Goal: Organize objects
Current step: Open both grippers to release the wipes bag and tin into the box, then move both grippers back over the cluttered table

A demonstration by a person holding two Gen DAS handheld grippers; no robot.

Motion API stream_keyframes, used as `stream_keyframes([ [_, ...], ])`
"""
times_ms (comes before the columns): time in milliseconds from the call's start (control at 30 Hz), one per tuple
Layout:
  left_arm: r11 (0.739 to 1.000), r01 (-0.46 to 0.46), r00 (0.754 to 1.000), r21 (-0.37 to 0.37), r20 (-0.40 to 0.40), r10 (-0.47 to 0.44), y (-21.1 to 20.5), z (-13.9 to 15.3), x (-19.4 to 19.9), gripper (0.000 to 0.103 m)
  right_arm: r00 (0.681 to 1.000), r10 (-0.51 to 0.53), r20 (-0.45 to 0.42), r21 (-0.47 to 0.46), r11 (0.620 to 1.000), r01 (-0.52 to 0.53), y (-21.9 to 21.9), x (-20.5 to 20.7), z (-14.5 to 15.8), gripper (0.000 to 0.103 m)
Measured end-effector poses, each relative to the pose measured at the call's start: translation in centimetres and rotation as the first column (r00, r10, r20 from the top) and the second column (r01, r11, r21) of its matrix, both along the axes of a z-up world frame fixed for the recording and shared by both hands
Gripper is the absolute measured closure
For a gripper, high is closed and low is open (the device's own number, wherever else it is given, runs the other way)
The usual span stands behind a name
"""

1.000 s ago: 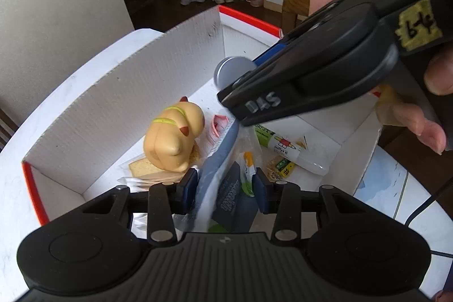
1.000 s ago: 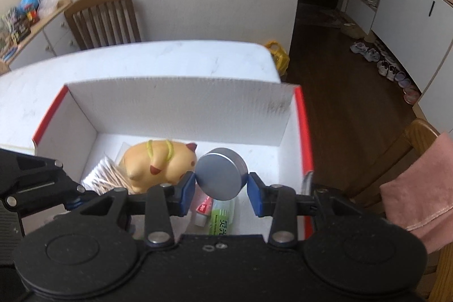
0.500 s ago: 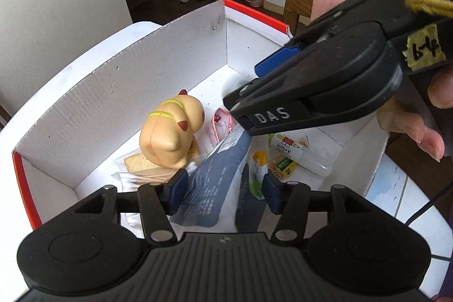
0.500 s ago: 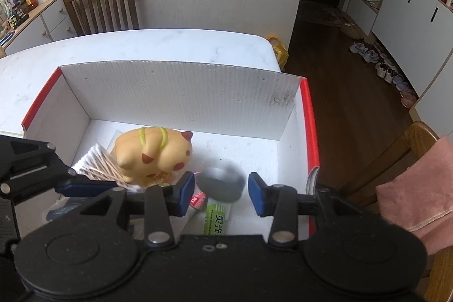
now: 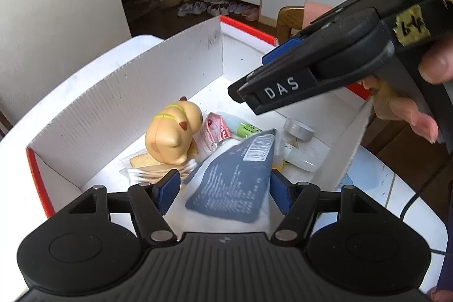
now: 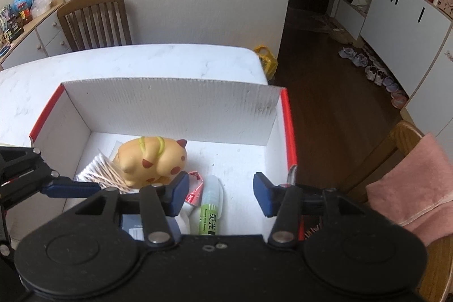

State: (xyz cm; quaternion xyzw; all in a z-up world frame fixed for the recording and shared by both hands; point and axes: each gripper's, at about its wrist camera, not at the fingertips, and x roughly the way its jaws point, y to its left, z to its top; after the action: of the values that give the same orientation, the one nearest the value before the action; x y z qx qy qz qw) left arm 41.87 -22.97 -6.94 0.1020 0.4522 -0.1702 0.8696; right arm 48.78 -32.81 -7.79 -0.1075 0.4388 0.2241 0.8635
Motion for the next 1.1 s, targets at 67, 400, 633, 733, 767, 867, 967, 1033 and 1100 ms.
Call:
stream_keyframes([
  [67, 1.000, 0.002, 1.000, -0.008, 0.016, -0.002, 0.2, 0.4, -0.4, 0.036, 1.000, -0.005, 0.004, 0.009, 1.000, 0.005, -0.2, -0.3, 0.4, 0.053],
  [400, 0.997, -0.024, 0.995, -0.070, 0.090, 0.031, 2.0, 2.8, -2.9, 0.036, 0.999, -0.014, 0.041, 0.057, 0.998, 0.012, -0.6, -3.3, 3.0, 0.050],
  [633, 0.994, -0.041, 0.987, -0.104, 0.150, 0.056, 3.8, 4.6, -5.5, 0.036, 0.998, -0.022, 0.059, 0.088, 0.996, 0.016, 0.0, -6.2, 4.5, 0.049],
  [733, 0.992, -0.042, 0.982, -0.116, 0.177, 0.062, 4.7, 5.6, -6.9, 0.036, 0.998, -0.029, 0.062, 0.107, 0.994, 0.023, 0.4, -7.7, 5.1, 0.049],
  [767, 0.992, -0.040, 0.981, -0.120, 0.185, 0.062, 5.1, 5.9, -7.4, 0.036, 0.998, -0.031, 0.062, 0.114, 0.993, 0.024, 0.5, -8.2, 5.3, 0.049],
  [867, 0.991, -0.040, 0.976, -0.129, 0.206, 0.066, 6.3, 6.7, -8.9, 0.036, 0.997, -0.044, 0.069, 0.128, 0.991, 0.034, 1.3, -9.8, 5.9, 0.045],
  [967, 0.988, -0.049, 0.974, -0.145, 0.213, 0.080, 7.8, 7.4, -10.5, 0.033, 0.997, -0.040, 0.070, 0.149, 0.988, 0.030, 2.2, -11.5, 6.4, 0.042],
  [1033, 0.986, -0.061, 0.971, -0.157, 0.218, 0.095, 9.1, 7.9, -11.9, 0.028, 0.996, -0.034, 0.076, 0.156, 0.988, 0.022, 3.1, -12.7, 6.8, 0.039],
  [1100, 0.984, -0.074, 0.969, -0.160, 0.223, 0.109, 10.4, 8.2, -13.1, 0.027, 0.997, -0.023, 0.080, 0.161, 0.987, 0.010, 3.9, -13.8, 7.0, 0.039],
])
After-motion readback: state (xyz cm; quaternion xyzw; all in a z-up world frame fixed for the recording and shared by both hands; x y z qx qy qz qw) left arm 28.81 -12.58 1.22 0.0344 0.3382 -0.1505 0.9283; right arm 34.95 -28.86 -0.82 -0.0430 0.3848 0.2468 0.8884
